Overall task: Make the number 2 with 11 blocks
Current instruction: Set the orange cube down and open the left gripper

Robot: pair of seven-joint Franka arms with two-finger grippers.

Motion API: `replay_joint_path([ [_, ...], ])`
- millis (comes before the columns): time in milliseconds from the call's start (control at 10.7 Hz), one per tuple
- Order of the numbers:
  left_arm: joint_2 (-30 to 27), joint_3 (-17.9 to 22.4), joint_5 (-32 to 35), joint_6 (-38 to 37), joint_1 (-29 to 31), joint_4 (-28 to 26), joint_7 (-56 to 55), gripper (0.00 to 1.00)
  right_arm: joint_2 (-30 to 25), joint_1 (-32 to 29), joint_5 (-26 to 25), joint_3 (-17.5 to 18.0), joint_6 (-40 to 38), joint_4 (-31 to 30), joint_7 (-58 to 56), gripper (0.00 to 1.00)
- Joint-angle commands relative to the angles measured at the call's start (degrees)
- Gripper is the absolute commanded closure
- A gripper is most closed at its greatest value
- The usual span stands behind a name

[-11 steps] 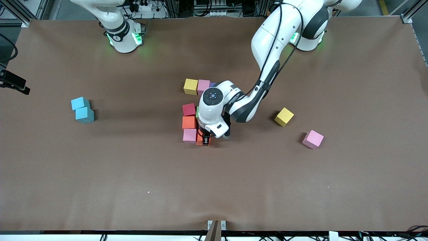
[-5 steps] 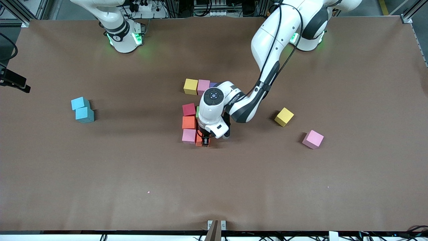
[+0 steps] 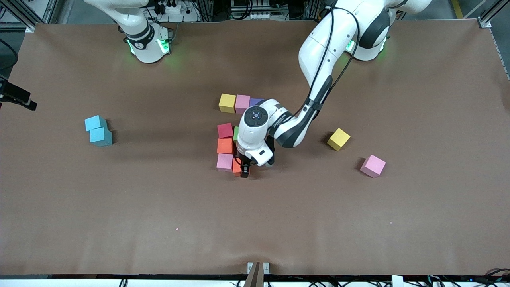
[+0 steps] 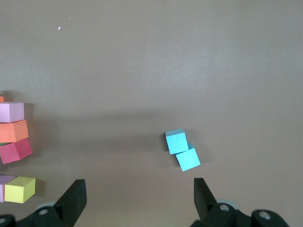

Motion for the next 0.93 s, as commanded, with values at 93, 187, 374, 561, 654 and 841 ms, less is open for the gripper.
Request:
replay_joint_path([
  [93,-2.3,0.9,-0.3,-3.1,-0.5,1.2,0.0,0.00,0.3,-0.9,0.5,0.2,-2.2,1.1,0.5,0.00],
  [187,-3.7,0.7,-0.3,-6.0,-0.5,1.2,0.1,0.00,0.4,-1.0,0.1,0.3,-2.0,1.1,0.5,0.00],
  [374,-6.4,0.5,-0.3,-10.4,-0.1,0.7,1.3,0.00,0.3,-1.1,0.1,0.2,-0.7,1.1,0.6,0.00],
  [561,-8.1,0.5,0.0,-13.6,0.5,0.5,3.9,0.00,0.2,-1.1,0.1,0.1,0.6,0.9,0.6,0.00],
  [654,-9.3,0.5,-0.3,-16.6,1.5,0.1,7.9,0.00,0.1,-1.1,0.1,0.1,1.2,0.4,0.6,0.00],
  [841,-10.8,0.5,-0.6,-22.1,4.9,-1.4,13.7,0.00,-0.1,-1.9,0.1,0.1,2.5,-0.1,0.6,0.00],
])
